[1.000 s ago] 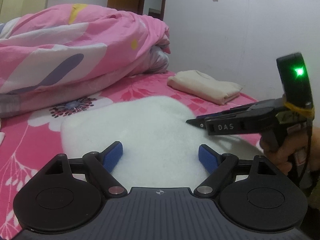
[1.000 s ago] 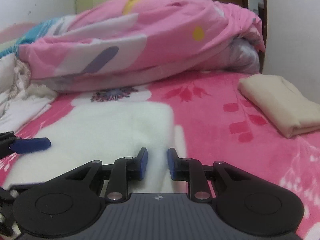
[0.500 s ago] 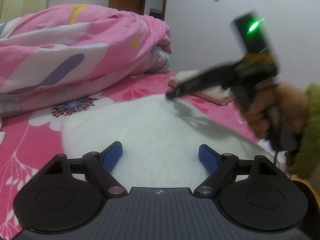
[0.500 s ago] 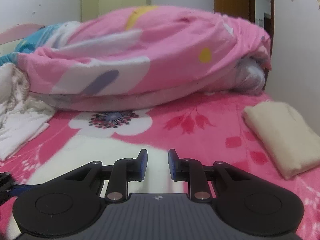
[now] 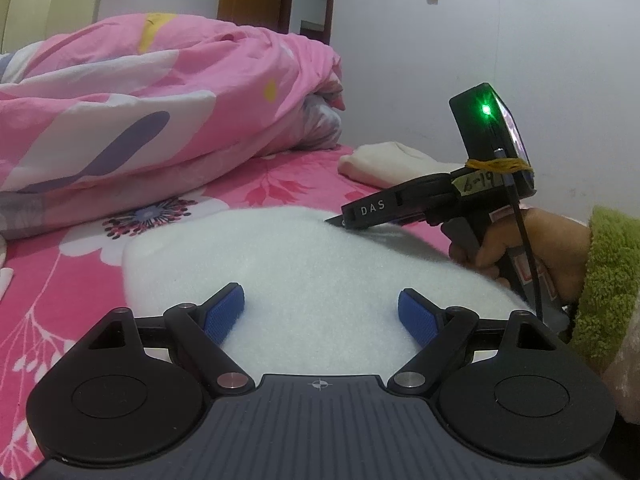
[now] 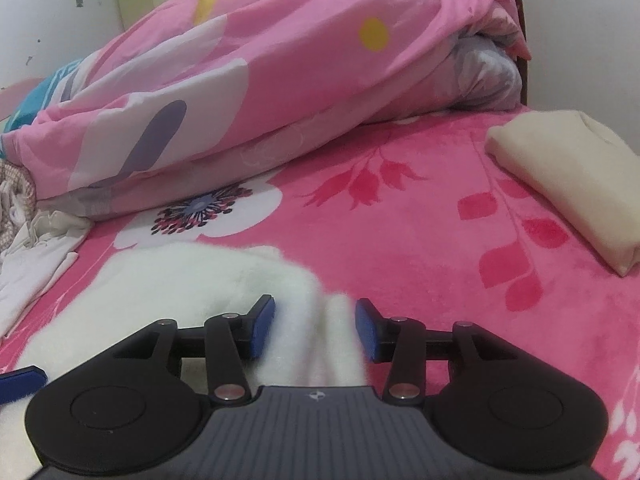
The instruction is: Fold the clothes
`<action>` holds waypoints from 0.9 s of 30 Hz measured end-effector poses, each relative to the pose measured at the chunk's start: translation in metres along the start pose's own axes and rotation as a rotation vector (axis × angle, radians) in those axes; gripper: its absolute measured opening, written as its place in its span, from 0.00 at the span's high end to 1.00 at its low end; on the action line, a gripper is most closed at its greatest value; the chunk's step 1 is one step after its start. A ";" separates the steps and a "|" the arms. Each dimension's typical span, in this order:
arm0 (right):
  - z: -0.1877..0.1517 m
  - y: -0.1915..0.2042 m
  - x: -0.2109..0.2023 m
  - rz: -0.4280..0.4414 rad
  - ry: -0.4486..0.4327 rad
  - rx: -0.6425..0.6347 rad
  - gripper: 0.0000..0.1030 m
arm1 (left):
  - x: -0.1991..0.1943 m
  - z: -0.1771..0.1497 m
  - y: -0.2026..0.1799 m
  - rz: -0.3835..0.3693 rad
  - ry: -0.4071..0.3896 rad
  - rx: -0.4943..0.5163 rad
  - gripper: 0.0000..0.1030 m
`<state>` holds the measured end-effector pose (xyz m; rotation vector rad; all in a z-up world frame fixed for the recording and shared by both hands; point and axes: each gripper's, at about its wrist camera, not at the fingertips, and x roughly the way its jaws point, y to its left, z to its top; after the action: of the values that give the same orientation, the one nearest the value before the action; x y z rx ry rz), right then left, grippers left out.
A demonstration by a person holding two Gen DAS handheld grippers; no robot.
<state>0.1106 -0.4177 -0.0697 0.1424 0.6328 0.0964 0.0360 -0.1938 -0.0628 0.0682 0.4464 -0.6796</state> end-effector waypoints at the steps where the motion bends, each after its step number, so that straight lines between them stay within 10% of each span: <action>1: 0.000 0.002 0.000 -0.008 -0.008 -0.011 0.56 | 0.000 0.000 0.000 0.001 0.001 0.002 0.17; 14: 0.031 0.048 -0.052 -0.032 -0.197 -0.192 0.59 | 0.000 -0.001 -0.002 0.004 0.004 0.001 0.17; 27: 0.005 0.041 -0.001 0.004 -0.032 -0.193 0.58 | -0.001 -0.002 -0.003 0.010 -0.006 0.010 0.17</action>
<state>0.1107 -0.3777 -0.0584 -0.0410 0.5884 0.1576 0.0325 -0.1949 -0.0642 0.0784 0.4368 -0.6719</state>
